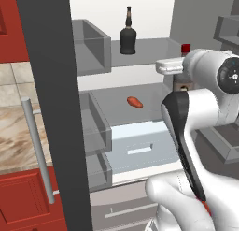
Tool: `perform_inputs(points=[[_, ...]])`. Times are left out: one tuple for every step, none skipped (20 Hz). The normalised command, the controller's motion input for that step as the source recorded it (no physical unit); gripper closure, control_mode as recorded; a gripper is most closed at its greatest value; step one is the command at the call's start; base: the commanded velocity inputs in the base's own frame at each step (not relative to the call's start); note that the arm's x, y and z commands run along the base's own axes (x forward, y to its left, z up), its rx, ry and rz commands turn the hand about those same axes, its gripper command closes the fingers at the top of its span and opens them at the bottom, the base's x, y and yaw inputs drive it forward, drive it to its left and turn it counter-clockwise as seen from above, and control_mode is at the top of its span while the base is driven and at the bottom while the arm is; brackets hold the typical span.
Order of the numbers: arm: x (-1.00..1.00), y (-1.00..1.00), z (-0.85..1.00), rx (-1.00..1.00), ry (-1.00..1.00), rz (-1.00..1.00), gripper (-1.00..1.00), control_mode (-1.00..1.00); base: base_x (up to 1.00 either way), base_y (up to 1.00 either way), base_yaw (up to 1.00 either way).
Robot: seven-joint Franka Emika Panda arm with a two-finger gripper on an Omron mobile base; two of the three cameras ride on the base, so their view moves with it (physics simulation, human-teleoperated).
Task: Place the liquors on the top shelf of the fridge to keep them out of children's reach, and place the sweet potato on lower shelves for easy access.
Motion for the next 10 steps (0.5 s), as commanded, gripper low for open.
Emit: perform_inputs(points=[[0.19, 0.00, 0.00, 0.00, 0.00, 0.00, 1.00, -1.00, 0.00, 0.00, 0.00], [0.23, 0.00, 0.00, 0.00, -0.04, 0.00, 1.00, -1.00, 0.00, 0.00, 0.00], [0.27, 0.00, 0.00, 0.00, -0.08, 0.00, 1.00, -1.00, 0.00, 0.00, 0.00], [0.33, 0.00, 0.00, 0.00, -0.09, 0.00, 1.00, -1.00, 0.00, 0.00, 0.00], [0.36, -0.04, 0.00, 0.00, -0.10, 0.00, 1.00, -1.00, 0.00, 0.00, 0.00], [0.37, -0.09, 0.00, 0.00, -0.13, -0.01, 1.00, -1.00, 0.00, 0.00, 0.00], [0.41, -0.09, 0.00, 0.00, -0.15, -0.02, 1.00, -1.00, 0.00, 0.00, 0.00], [0.46, -0.09, 0.00, 0.00, -0.15, -0.02, 1.00, -1.00, 0.00, 0.00, 0.00], [0.48, -0.11, 0.00, 0.00, -0.15, -0.03, 1.00, -1.00, 0.00, 0.00, 0.00], [0.50, -0.13, 0.00, 0.00, -0.15, -0.03, 1.00, -1.00, 0.00, 0.00, 0.00]])
